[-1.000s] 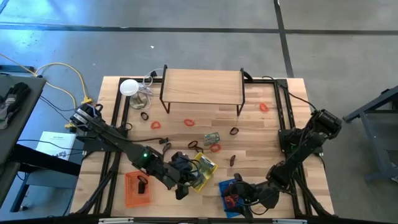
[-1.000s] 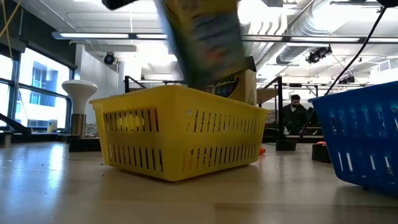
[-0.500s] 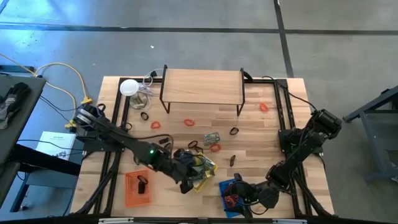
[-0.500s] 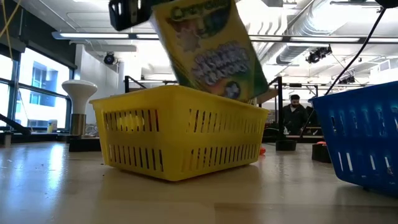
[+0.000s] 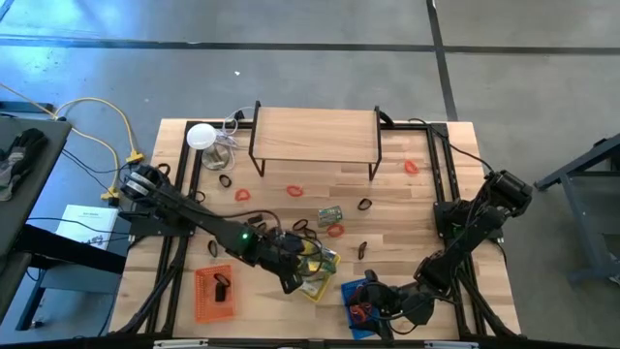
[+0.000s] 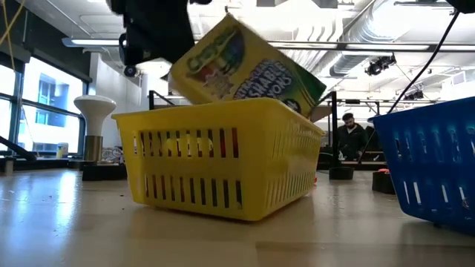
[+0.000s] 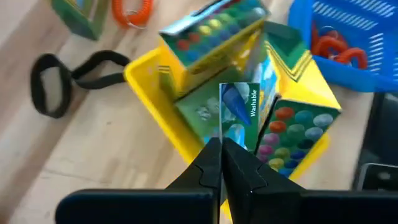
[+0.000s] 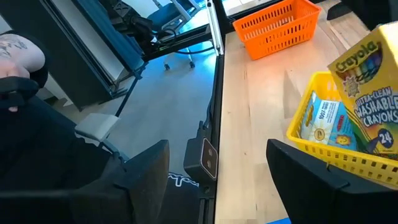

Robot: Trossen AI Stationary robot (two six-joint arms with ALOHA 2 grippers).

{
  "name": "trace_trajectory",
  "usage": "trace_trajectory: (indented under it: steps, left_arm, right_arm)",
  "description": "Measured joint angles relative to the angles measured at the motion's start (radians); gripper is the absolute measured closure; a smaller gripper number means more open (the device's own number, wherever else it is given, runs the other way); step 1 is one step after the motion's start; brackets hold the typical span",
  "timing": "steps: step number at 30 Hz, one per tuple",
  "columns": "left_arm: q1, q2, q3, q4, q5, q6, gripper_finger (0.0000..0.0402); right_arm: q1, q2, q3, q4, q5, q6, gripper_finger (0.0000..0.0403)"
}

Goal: Pick & Place Office Desk Supplies
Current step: Put the left yellow crayon box into the yellow box

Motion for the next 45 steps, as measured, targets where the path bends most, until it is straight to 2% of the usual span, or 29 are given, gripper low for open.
trace_trajectory:
  steps: [4, 10, 17, 20, 25, 31, 34, 38, 45]
  left_arm:
    - [0.012, 0.0, 0.0, -0.029, -0.021, 0.051, 0.0401]
    - [0.023, 0.0, 0.0, -0.024, -0.071, 0.263, 0.0401]
    - [0.021, 0.063, 0.0, 0.039, -0.066, 0.288, 0.0401]
    - [0.015, 0.081, 0.0, 0.083, -0.07, 0.279, 0.0401]
    - [-0.004, 0.082, -0.001, 0.082, -0.071, 0.095, 0.0401]
    - [-0.032, 0.082, -0.001, 0.071, -0.089, -0.012, 0.0401]
    - [-0.051, 0.076, -0.001, 0.052, -0.177, -0.026, 0.0401]
    - [-0.08, 0.071, -0.001, 0.031, -0.348, -0.023, 0.0401]
    - [-0.121, 0.072, -0.023, 0.051, -0.548, -0.054, 0.0401]
  right_arm:
    - [0.0, 0.0, 0.0, -0.001, 0.0, 0.0, 0.0147]
    - [0.0, 0.0, 0.0, -0.001, 0.0, 0.0, 0.0147]
    - [-0.001, 0.0, 0.0, -0.008, 0.001, 0.0, 0.0147]
    - [-0.001, 0.0, 0.0, -0.013, 0.001, 0.004, 0.0147]
    - [-0.001, 0.0, 0.0, -0.015, 0.001, 0.008, 0.0147]
    - [-0.001, 0.0, 0.0, -0.016, 0.016, 0.009, 0.0147]
    - [0.0, 0.0, 0.0, -0.016, 0.018, 0.012, 0.0147]
    - [0.0, 0.0, 0.0, -0.016, 0.019, 0.012, 0.0147]
    - [0.0, 0.0, 0.0, -0.016, 0.019, 0.012, 0.0147]
